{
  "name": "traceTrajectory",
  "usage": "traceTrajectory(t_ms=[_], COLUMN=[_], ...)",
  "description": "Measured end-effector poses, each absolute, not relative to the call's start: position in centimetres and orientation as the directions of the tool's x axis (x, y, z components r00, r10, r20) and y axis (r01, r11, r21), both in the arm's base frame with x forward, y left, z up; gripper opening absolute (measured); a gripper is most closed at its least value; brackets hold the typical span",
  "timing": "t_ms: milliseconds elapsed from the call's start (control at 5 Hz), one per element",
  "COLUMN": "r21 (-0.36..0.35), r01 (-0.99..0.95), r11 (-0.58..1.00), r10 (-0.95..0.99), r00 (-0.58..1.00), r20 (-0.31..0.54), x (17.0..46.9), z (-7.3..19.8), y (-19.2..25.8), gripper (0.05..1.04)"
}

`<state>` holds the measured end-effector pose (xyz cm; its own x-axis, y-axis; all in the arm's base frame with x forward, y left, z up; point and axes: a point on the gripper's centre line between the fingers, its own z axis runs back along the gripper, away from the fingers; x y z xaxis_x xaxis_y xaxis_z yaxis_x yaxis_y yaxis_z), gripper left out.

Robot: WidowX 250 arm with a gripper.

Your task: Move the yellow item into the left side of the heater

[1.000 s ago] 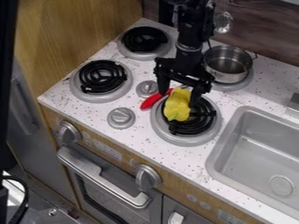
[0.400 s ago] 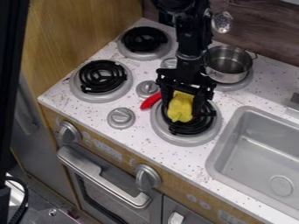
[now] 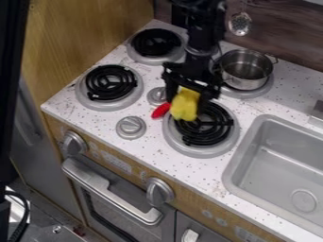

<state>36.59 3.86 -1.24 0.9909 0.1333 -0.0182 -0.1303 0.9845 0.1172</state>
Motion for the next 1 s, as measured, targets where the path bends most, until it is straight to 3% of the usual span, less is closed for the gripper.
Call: traceTrajectory(t_ms=[200,400,800,1000], r21=[0.138,0.121,0.116,0.107], r01=[-0.225,-0.324,-0.465,-0.473], r11=[0.965,0.938,0.878,0.874], r10=[0.221,0.319,0.465,0.477], r00=[0.974,0.946,0.885,0.879], r20=[0.042,0.059,0.032,-0.013], x=[36.6,36.0,35.5,35.6], z=[1.0,1.5,0.3,-1.1], y=[8.1,11.8,19.3,20.2], gripper=[0.862,0.862,0.862,0.862])
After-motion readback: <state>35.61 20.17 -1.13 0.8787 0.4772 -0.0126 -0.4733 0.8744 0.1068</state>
